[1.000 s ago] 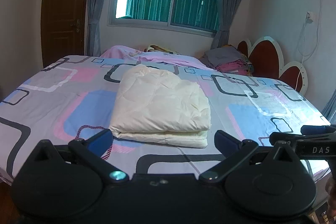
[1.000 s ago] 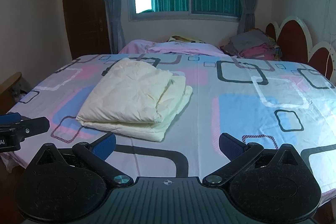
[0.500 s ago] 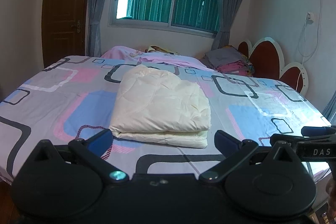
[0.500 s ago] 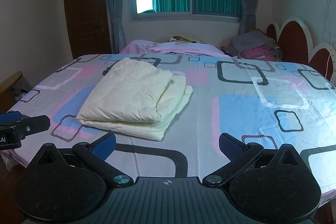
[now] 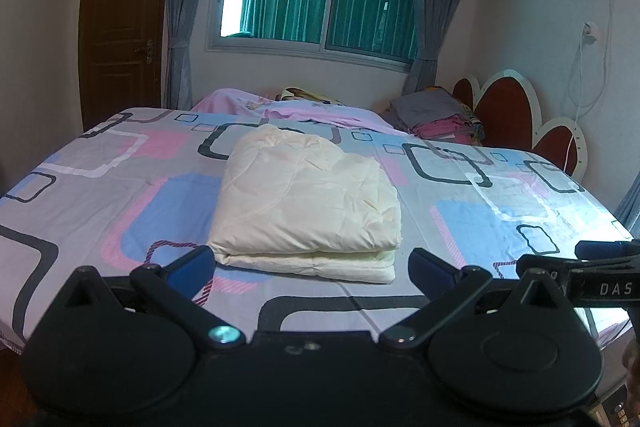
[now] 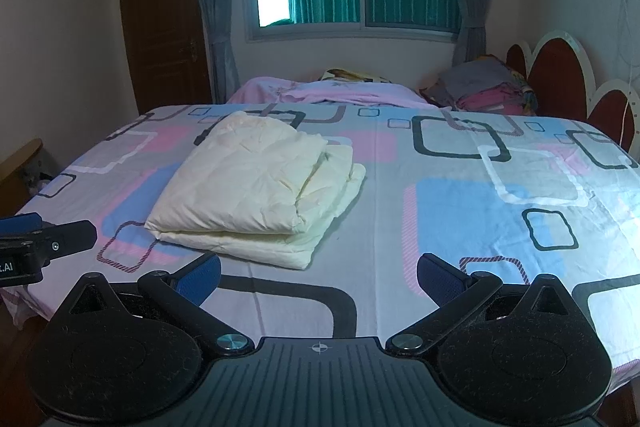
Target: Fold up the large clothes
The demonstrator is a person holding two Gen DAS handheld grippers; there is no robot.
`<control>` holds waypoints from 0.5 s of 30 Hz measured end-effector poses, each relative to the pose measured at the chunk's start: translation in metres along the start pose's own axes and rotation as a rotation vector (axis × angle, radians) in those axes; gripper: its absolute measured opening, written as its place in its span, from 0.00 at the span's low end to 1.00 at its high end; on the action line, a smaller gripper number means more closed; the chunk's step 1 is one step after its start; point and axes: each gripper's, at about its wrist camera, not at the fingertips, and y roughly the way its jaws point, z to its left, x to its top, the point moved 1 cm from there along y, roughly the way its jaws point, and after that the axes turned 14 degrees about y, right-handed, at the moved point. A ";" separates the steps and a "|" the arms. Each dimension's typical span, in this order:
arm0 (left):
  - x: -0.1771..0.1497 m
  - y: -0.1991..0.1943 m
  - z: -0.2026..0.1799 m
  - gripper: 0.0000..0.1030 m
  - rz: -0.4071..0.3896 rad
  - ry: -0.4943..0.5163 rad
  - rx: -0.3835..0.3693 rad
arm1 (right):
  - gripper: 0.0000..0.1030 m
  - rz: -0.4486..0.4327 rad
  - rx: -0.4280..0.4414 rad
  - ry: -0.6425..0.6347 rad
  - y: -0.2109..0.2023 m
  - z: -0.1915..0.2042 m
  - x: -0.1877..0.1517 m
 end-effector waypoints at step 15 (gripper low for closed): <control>0.000 0.001 0.000 1.00 0.001 0.003 0.001 | 1.00 -0.001 0.001 0.000 0.001 0.000 0.001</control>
